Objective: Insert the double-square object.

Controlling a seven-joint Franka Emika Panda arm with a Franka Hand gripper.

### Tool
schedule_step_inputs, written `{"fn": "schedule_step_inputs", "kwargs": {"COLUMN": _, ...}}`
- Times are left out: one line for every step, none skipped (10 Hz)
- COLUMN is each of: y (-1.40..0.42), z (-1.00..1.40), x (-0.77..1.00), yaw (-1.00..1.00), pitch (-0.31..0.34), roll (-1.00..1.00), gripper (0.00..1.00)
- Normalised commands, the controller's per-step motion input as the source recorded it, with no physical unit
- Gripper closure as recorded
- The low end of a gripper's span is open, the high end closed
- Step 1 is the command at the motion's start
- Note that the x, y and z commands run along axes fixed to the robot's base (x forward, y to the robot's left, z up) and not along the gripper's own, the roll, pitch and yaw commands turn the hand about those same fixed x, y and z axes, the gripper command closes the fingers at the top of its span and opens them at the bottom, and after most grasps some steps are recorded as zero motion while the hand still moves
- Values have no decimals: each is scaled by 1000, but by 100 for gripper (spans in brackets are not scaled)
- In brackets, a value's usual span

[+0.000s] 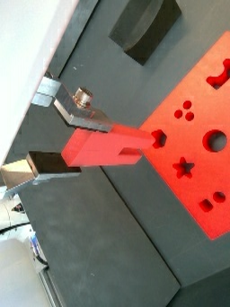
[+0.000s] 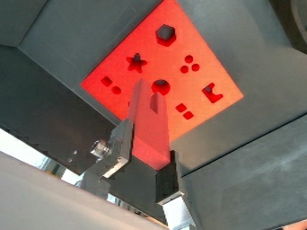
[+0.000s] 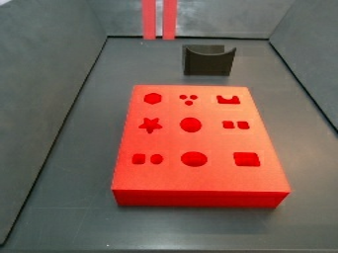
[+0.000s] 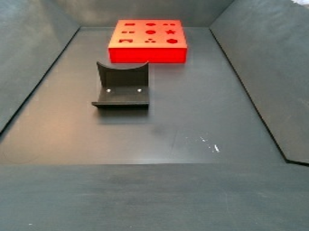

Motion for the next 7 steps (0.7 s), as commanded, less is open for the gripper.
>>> {"fn": "schedule_step_inputs", "kwargs": {"y": 0, "z": 0, "x": 0, "yaw": 0, "pitch": -29, "roll": -4, "gripper": 100}}
{"fn": "schedule_step_inputs", "kwargs": {"y": 0, "z": -49, "x": 0, "yaw": 0, "pitch": -50, "roll": 0, "gripper": 100}}
{"fn": "schedule_step_inputs", "kwargs": {"y": -57, "z": -174, "x": 63, "yaw": -360, "pitch": -110, "roll": 0, "gripper": 100}}
{"fn": "schedule_step_inputs", "kwargs": {"y": -89, "z": -357, "x": 497, "yaw": -303, "pitch": -247, "roll": 0, "gripper": 100}}
{"fn": "schedule_step_inputs", "kwargs": {"y": -126, "z": -551, "x": 783, "yaw": -189, "pitch": -269, "roll": 0, "gripper": 100}}
{"fn": "schedule_step_inputs", "kwargs": {"y": -194, "z": -620, "x": 846, "yaw": -149, "pitch": -253, "roll": 71, "gripper": 100}}
{"fn": "schedule_step_inputs", "kwargs": {"y": -180, "z": -609, "x": 931, "yaw": -126, "pitch": -203, "roll": 126, "gripper": 100}}
